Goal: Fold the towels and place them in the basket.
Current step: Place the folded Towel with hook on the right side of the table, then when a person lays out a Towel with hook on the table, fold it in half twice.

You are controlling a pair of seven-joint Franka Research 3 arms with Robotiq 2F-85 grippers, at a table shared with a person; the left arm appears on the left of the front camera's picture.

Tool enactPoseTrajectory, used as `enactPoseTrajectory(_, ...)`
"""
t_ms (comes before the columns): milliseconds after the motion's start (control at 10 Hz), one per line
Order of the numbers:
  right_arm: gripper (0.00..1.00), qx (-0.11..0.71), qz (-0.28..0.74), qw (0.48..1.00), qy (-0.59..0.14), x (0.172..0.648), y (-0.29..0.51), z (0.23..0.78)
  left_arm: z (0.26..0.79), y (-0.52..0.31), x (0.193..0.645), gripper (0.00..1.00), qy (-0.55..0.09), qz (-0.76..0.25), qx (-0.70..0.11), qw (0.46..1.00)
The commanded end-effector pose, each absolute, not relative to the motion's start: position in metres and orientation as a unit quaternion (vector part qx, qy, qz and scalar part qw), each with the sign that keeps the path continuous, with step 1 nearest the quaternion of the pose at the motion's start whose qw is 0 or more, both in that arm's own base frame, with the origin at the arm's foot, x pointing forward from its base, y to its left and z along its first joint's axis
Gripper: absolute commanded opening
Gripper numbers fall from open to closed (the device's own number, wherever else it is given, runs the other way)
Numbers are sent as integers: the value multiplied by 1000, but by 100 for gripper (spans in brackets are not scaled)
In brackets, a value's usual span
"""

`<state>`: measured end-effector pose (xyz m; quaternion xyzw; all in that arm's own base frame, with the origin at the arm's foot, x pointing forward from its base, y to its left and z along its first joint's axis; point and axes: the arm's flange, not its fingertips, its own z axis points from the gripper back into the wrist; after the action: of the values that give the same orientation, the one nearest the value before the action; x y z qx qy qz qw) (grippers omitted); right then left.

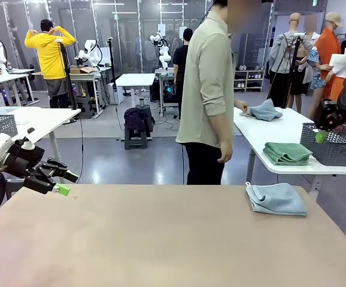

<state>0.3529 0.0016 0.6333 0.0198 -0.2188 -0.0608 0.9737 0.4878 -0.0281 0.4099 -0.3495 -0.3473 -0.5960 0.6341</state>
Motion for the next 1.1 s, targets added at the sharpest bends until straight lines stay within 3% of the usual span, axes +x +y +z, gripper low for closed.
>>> enactPoseTrajectory(0,64,24,-69,973,-221,353,4,634,412,-29,486,79,-349,-592,-351,636)
enactPoseTrajectory(1000,64,24,-69,973,-221,353,4,634,412,-29,486,79,-349,-592,-351,636)
